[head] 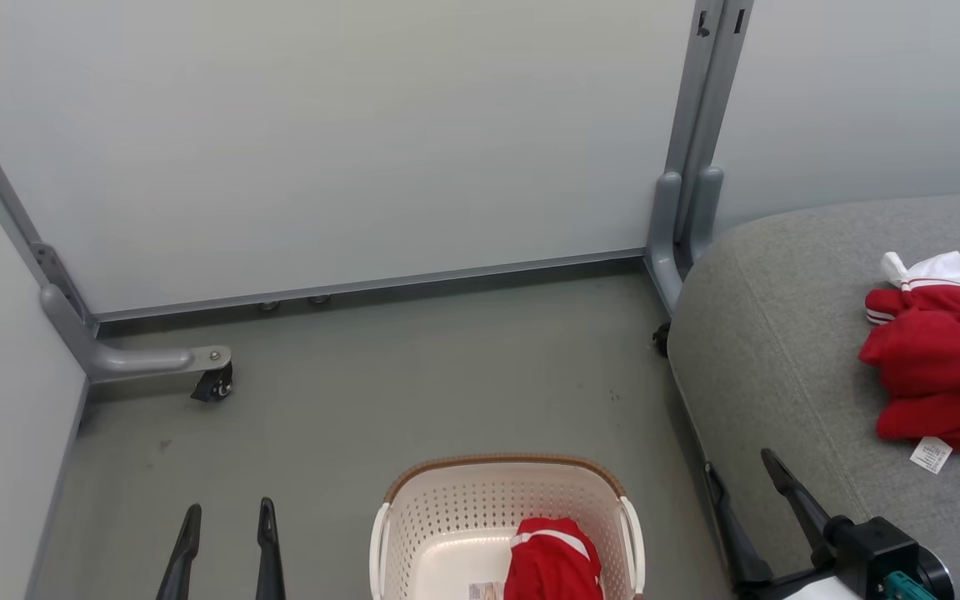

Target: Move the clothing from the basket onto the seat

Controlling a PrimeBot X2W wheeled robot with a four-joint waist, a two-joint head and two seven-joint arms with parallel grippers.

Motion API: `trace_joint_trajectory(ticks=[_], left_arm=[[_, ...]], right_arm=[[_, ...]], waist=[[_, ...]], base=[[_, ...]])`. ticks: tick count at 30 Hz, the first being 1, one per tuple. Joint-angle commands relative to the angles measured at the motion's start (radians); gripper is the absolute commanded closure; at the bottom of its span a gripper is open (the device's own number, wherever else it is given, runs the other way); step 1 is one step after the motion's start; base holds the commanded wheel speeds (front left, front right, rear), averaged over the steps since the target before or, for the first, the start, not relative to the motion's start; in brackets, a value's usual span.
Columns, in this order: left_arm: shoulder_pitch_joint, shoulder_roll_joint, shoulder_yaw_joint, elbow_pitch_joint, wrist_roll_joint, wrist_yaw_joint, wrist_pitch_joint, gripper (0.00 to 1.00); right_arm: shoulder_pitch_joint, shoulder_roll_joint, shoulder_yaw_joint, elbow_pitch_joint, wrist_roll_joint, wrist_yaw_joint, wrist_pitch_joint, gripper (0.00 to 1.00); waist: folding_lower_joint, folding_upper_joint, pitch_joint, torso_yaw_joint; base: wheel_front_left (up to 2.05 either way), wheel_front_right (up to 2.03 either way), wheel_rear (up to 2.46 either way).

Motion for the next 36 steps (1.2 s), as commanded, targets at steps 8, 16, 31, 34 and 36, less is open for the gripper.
trace_joint_trajectory(ticks=[8,16,31,34,36], left_arm=[[0.012,0.0,-0.019,0.016,0.015,-0.019,-0.001,0.0],[0.004,0.0,-0.028,0.026,0.023,-0.019,-0.001,0.0],[-0.006,0.0,-0.035,0.038,0.028,-0.016,-0.001,0.0],[-0.009,0.0,-0.041,0.038,0.025,-0.011,-0.001,0.0],[-0.014,0.0,-0.049,0.04,0.02,-0.009,-0.001,0.0]], right_arm=[[0.019,0.001,0.009,0.005,-0.01,-0.001,-0.001,0.0],[0.016,-0.004,0.005,0.007,-0.013,-0.001,-0.001,0.0],[0.009,-0.004,0.004,0.001,-0.014,-0.001,-0.001,0.0],[0.004,-0.006,0.001,0.0,-0.013,-0.001,-0.001,0.0],[-0.001,-0.006,-0.003,-0.003,-0.013,-0.001,-0.001,0.0]], waist=[[0.0,0.0033,-0.006,-0.019],[0.0,0.0033,0.0,-0.025],[0.0,0.0033,0.01,-0.034],[0.0,0.0033,0.021,-0.037],[0.0,0.0033,0.034,-0.04]], base=[[0.0,0.0,0.0],[0.0,0.0,0.0],[0.0,0.0,0.0],[0.0,0.0,0.0],[0.0,0.0,0.0]])
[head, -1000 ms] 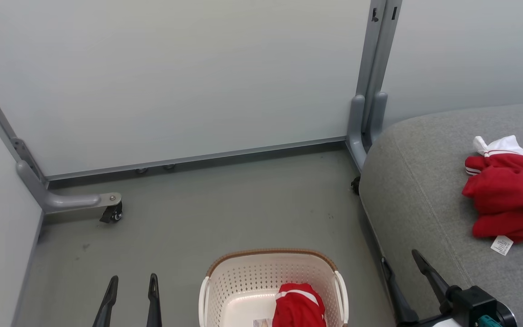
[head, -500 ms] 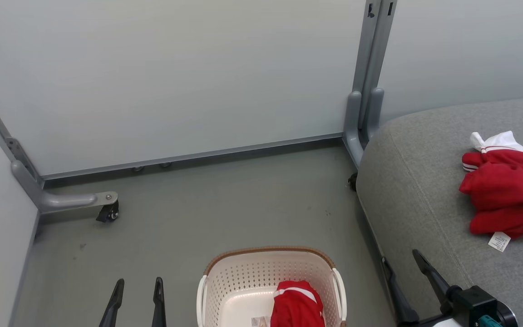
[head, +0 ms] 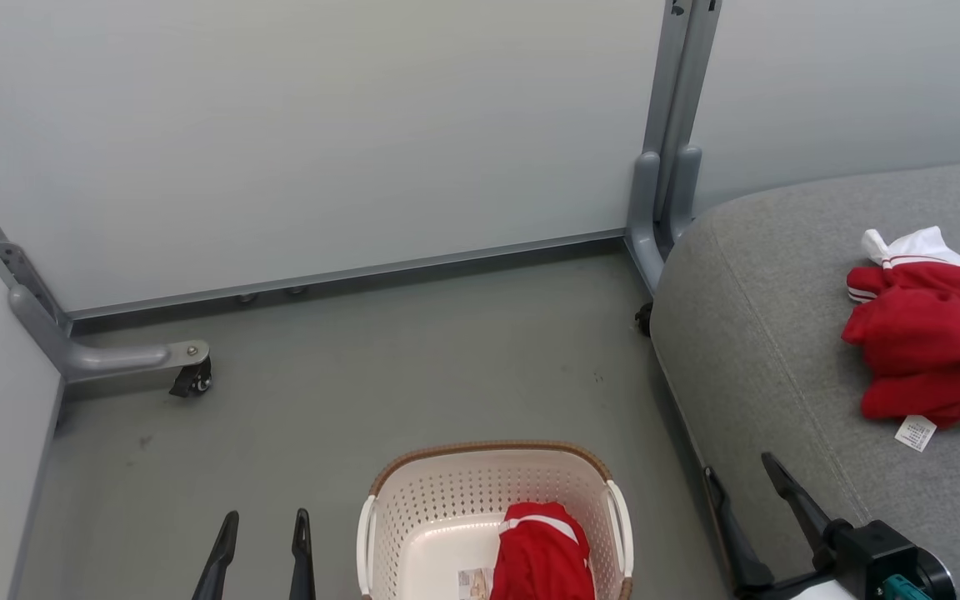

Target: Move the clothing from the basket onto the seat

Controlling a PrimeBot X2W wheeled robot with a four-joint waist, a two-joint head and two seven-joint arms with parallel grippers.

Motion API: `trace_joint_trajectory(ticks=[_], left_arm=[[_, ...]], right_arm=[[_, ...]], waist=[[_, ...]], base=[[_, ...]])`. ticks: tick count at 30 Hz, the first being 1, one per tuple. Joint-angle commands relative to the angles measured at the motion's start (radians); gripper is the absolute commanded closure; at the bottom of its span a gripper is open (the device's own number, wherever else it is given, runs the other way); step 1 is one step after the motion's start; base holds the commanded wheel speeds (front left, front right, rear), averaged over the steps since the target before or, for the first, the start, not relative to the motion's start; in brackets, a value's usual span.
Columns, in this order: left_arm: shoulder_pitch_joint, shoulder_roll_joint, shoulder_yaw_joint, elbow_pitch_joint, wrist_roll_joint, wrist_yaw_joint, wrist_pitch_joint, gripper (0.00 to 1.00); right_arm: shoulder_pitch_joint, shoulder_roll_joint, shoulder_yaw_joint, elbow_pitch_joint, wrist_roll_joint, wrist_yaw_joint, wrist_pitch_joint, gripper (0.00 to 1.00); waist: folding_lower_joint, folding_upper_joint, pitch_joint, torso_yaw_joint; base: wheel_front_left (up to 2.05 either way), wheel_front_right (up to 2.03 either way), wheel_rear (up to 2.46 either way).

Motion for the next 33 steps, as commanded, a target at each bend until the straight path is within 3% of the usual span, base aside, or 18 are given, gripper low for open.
trace_joint_trajectory(ticks=[1,9,16,28,33], left_arm=[[-0.02,0.001,-0.006,0.004,0.002,0.004,-0.001,0.0],[-0.07,0.001,-0.049,0.012,-0.003,0.016,-0.001,0.0],[-0.219,0.001,-0.118,0.043,-0.022,0.017,-0.001,0.0],[-0.602,0.001,-0.276,0.323,-0.015,-0.041,-0.001,0.0],[-0.785,0.003,-0.38,0.503,-0.041,-0.064,-0.001,0.0]], right_arm=[[-0.013,-0.006,-0.007,-0.006,0.0,-0.001,-0.001,0.0],[-0.046,-0.025,-0.021,-0.027,-0.004,-0.001,-0.001,0.0],[-0.159,-0.044,-0.059,-0.08,0.013,-0.001,-0.001,0.0],[-0.339,-0.108,-0.117,-0.179,-0.005,-0.001,-0.001,0.0],[-0.403,-0.129,-0.123,-0.214,-0.017,-0.001,-0.001,0.0]], waist=[[0.0,0.0034,0.019,-0.004],[0.0,0.0034,0.123,-0.013],[0.0,0.0034,0.347,-0.009],[0.0,0.0034,0.721,0.017],[0.0,0.0034,0.847,0.003]], base=[[0.0,0.0,0.0],[0.0,0.0,0.0],[0.0,0.0,0.0],[0.0,0.0,0.0],[0.0,0.0,0.0]])
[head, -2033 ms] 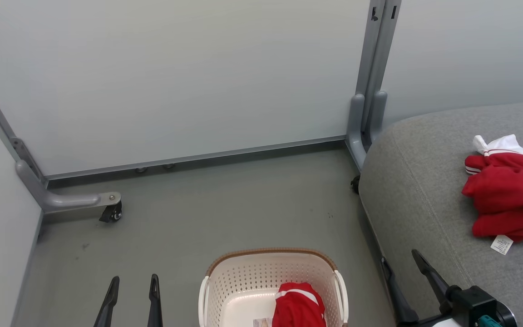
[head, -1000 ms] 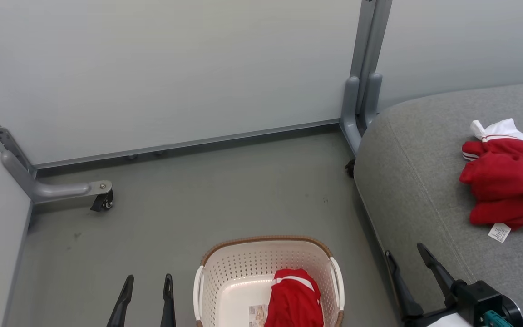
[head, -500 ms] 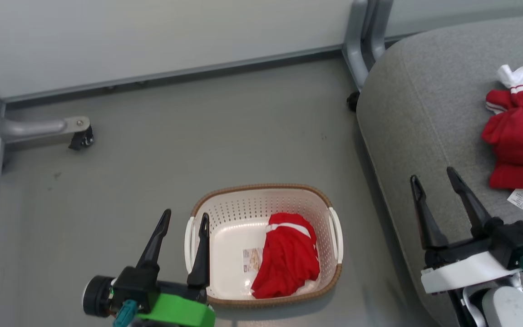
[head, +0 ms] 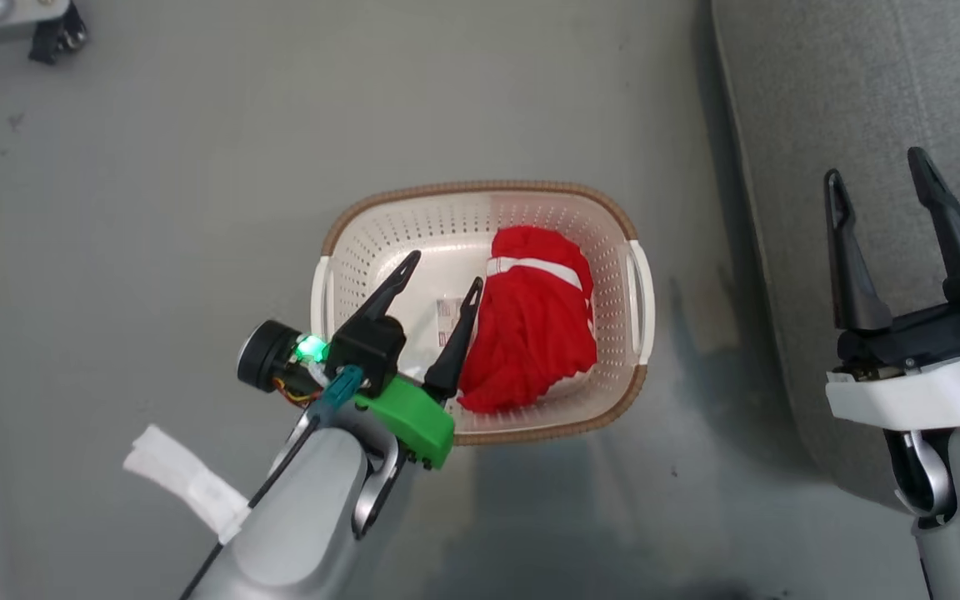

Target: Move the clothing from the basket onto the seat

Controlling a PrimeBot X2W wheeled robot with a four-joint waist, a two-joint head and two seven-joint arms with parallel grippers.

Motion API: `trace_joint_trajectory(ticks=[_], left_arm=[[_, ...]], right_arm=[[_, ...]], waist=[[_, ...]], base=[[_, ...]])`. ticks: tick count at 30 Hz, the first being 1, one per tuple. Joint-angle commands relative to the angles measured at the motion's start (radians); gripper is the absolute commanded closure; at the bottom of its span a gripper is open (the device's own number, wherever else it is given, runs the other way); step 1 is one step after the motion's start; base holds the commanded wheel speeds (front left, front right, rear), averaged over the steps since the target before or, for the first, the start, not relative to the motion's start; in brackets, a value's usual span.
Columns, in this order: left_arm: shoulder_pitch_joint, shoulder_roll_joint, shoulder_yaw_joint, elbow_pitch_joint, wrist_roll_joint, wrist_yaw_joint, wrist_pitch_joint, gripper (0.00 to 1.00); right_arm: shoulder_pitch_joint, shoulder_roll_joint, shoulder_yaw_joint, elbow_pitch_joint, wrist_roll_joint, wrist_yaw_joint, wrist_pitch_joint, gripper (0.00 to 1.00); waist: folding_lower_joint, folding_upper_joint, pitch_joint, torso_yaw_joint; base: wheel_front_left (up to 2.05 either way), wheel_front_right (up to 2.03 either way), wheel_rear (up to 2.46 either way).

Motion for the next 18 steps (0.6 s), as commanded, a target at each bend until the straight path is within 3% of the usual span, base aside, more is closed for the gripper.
trace_joint_trajectory(ticks=[1,11,18], left_arm=[[-0.061,0.004,-0.018,0.039,-0.014,-0.005,-0.001,0.0],[-0.382,0.006,-0.229,0.386,-0.222,-0.037,0.007,0.0],[-0.528,0.006,-0.351,0.504,-0.362,-0.048,0.08,0.0]], right_arm=[[-0.029,-0.011,0.0,-0.008,-0.007,-0.001,-0.001,0.0],[-0.116,-0.02,0.047,-0.06,-0.052,-0.001,-0.001,0.0],[-0.164,-0.007,0.063,-0.126,-0.064,-0.001,-0.001,0.0]], waist=[[0.0,0.0034,0.222,-0.005],[0.0,0.0034,0.389,-0.072],[0.0,0.0034,0.485,-0.103]], base=[[0.0,0.0,0.0],[0.0,0.0,0.0],[0.0,0.0,0.0]])
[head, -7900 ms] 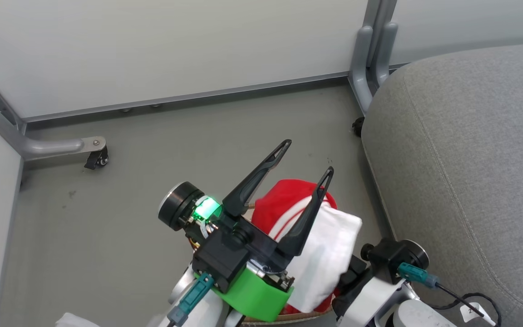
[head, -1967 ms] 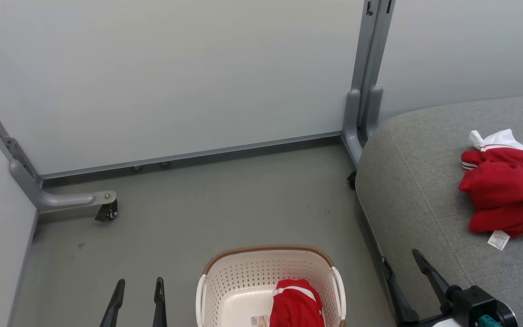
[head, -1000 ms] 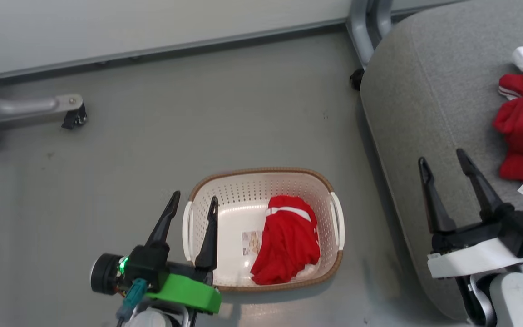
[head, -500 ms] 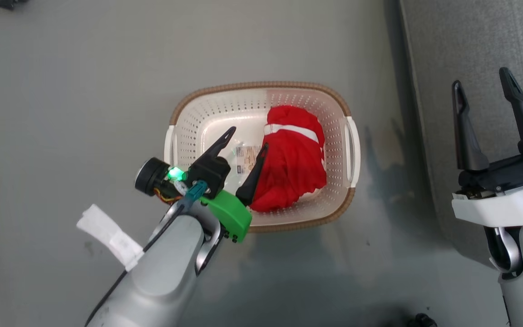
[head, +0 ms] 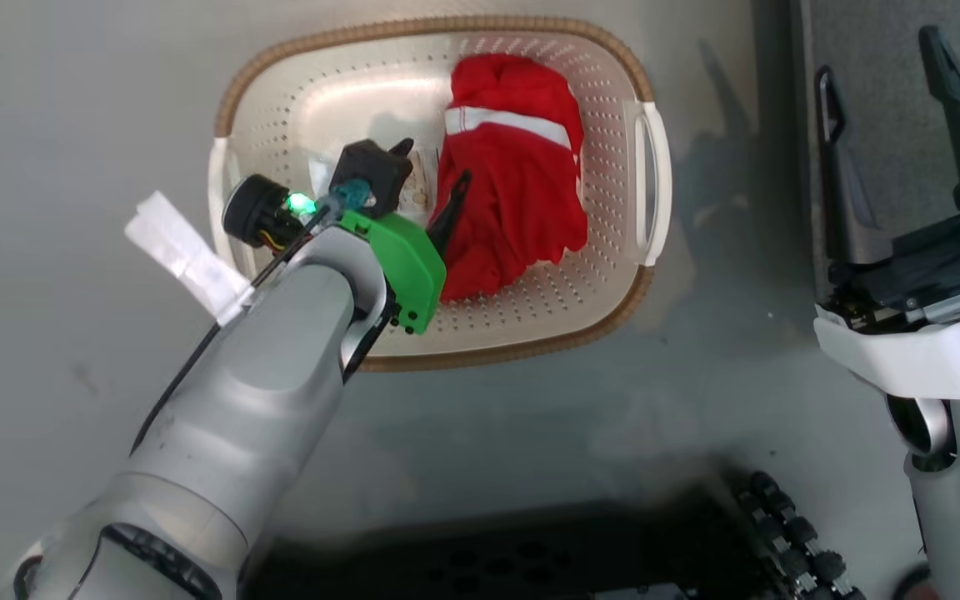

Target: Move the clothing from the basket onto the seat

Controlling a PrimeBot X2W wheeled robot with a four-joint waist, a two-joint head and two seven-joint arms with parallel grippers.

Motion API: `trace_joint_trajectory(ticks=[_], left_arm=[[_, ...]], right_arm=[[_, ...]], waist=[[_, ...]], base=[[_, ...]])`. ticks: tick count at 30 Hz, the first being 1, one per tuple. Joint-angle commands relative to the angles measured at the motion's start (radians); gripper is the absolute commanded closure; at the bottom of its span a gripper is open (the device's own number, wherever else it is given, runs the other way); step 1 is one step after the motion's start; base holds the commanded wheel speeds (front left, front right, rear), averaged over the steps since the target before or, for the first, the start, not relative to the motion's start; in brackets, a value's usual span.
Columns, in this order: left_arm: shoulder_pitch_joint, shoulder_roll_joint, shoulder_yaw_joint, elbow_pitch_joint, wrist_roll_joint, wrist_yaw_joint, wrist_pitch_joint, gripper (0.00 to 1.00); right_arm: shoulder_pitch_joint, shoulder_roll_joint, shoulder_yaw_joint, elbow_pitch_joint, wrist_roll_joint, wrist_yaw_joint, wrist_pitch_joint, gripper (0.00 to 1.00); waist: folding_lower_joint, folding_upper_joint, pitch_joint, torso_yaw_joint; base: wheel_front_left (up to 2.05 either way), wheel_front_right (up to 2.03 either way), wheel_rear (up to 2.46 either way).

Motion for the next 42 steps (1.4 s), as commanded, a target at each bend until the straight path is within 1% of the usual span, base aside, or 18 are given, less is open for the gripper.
trace_joint_trajectory(ticks=[1,5,7,13,17,22,27,29,31,33,37,38,39,40,42], left_arm=[[-0.032,0.006,-0.022,0.008,-0.02,-0.004,0.016,0.0],[-0.095,0.007,-0.092,0.038,-0.069,-0.008,0.049,0.0],[-0.124,0.006,-0.118,0.06,-0.081,-0.008,0.046,0.0],[-0.149,0.006,-0.16,0.091,-0.16,-0.009,0.079,0.0],[-0.156,0.006,-0.195,0.098,-0.196,-0.01,0.084,0.0],[-0.16,0.006,-0.266,0.03,-0.254,-0.01,0.065,0.0],[-0.174,0.006,-0.371,-0.049,-0.32,-0.009,0.037,0.0],[-0.181,0.006,-0.394,-0.053,-0.331,-0.009,0.033,0.0],[-0.184,0.006,-0.409,-0.043,-0.318,-0.009,0.036,0.0],[-0.18,0.005,-0.416,-0.03,-0.31,-0.009,0.032,0.0],[-0.154,0.005,-0.42,-0.013,-0.347,-0.009,0.021,0.0],[-0.153,0.006,-0.42,-0.011,-0.333,-0.009,0.021,0.0],[-0.152,0.006,-0.421,-0.009,-0.323,-0.009,0.015,0.3],[-0.151,0.006,-0.421,-0.002,-0.31,-0.009,0.01,0.98],[-0.146,0.005,-0.421,-0.002,-0.292,-0.009,0.003,1.0]], right_arm=[[-0.021,-0.003,0.001,-0.015,-0.006,-0.001,-0.001,0.0],[-0.039,-0.007,-0.003,-0.061,-0.011,-0.001,-0.001,0.0],[-0.046,-0.003,-0.006,-0.093,-0.001,-0.001,-0.001,0.0],[-0.064,-0.034,0.041,-0.162,-0.02,-0.001,-0.001,0.0],[-0.075,-0.024,0.042,-0.206,-0.01,-0.001,-0.001,0.0],[-0.07,-0.023,0.033,-0.242,-0.019,-0.001,-0.001,0.0],[-0.051,-0.036,0.035,-0.256,-0.028,-0.001,-0.001,0.0],[-0.048,-0.039,0.035,-0.26,-0.028,-0.001,-0.001,0.0],[-0.044,-0.041,0.037,-0.265,-0.028,-0.001,-0.001,0.0],[-0.042,-0.04,0.047,-0.269,-0.025,-0.001,-0.001,0.0],[-0.052,-0.056,0.063,-0.289,-0.029,-0.001,-0.001,0.0],[-0.049,-0.056,0.056,-0.297,-0.029,-0.001,-0.001,0.0],[-0.043,-0.055,0.051,-0.303,-0.028,-0.001,-0.001,0.0],[-0.035,-0.057,0.043,-0.309,-0.027,-0.001,-0.001,0.0],[-0.029,-0.059,0.036,-0.314,-0.027,-0.001,-0.001,0.0]], waist=[[-0.0002,0.0033,0.109,-0.051],[-0.0002,0.0033,0.155,-0.056],[-0.0002,0.0033,0.175,-0.056],[-0.0002,0.0033,0.201,-0.054],[-0.0002,0.0033,0.208,-0.055],[-0.0002,0.0033,0.218,-0.052],[-0.0002,0.0033,0.223,-0.039],[-0.0002,0.0033,0.223,-0.039],[-0.0002,0.0033,0.222,-0.042],[-0.0002,0.0033,0.22,-0.052],[-0.0002,0.0033,0.212,-0.081],[-0.0002,0.0033,0.21,-0.086],[-0.0002,0.0033,0.209,-0.087],[-0.0002,0.0033,0.208,-0.089],[-0.0002,0.0033,0.208,-0.091]], base=[[0.0,0.0,0.0],[0.0,0.0,0.0],[0.0,0.0,0.0],[0.0,0.0,0.0],[0.0,0.0,0.0],[0.0,0.0,0.0],[0.0,0.0,0.0],[0.0,0.0,0.0],[0.0,0.0,0.0],[0.0,0.0,0.0],[0.0,0.0,0.0],[0.0,0.0,0.0],[0.0,0.0,0.0],[0.0,0.0,0.0],[0.0,0.0,0.0]])
